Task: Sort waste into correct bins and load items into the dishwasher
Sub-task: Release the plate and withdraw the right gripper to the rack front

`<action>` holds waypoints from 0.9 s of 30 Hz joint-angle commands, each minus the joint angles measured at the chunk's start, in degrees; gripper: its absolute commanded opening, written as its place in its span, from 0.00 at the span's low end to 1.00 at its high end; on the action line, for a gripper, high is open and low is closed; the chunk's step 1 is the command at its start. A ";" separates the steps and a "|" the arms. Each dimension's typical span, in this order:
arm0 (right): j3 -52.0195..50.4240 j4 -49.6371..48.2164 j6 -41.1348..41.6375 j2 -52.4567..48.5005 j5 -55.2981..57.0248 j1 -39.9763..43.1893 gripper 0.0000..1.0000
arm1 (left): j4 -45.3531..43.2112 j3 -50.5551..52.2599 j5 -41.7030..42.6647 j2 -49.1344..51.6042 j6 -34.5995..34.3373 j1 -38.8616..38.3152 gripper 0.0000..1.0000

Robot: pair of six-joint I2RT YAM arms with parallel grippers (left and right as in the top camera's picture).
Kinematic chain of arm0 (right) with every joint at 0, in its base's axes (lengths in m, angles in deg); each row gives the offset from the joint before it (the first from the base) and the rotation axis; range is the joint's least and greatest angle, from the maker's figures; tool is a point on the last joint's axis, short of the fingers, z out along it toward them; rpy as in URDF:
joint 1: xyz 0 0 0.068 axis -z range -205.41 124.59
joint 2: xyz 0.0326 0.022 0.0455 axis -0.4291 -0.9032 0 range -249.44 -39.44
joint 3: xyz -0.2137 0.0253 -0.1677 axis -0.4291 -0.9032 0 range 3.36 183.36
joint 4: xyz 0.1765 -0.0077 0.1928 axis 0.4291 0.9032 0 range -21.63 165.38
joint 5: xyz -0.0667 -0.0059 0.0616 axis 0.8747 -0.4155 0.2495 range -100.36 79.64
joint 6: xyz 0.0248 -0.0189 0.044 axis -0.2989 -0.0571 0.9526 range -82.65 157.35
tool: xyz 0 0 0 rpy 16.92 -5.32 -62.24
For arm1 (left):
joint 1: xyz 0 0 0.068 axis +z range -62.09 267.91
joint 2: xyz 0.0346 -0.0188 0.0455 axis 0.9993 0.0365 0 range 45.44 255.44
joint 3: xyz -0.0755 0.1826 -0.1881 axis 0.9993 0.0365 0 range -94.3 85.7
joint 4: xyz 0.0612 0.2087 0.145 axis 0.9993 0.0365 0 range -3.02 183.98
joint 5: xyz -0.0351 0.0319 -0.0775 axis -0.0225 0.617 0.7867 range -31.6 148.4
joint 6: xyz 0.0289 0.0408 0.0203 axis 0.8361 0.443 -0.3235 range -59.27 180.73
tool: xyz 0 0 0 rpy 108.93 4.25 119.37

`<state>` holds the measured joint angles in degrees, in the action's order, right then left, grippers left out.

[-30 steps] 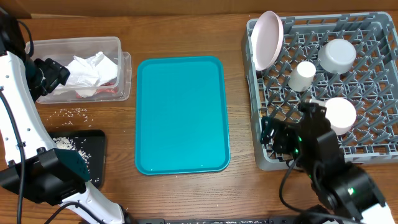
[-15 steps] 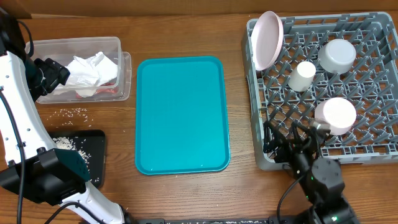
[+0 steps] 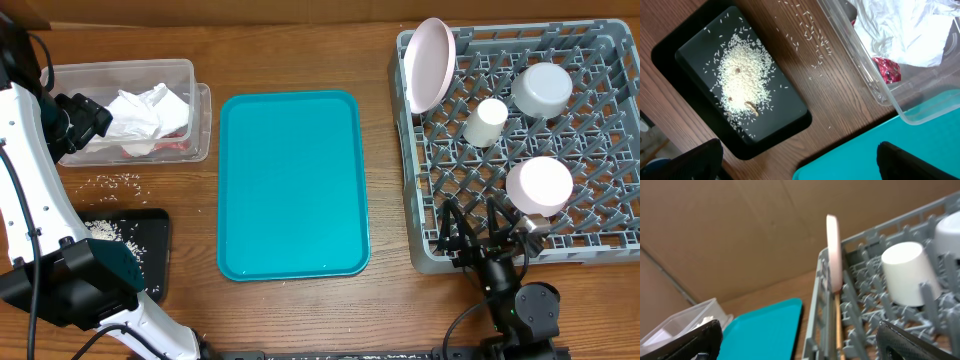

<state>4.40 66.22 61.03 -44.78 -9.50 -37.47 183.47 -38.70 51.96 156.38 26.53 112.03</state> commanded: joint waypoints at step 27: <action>-0.57 6.95 -11.74 5.18 0.07 9.29 1.00 | 0.11 -0.98 -0.57 -0.46 -0.52 0.13 1.00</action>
<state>4.40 73.52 49.91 -40.28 -9.91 -28.44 183.45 -38.70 51.96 156.38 26.53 112.03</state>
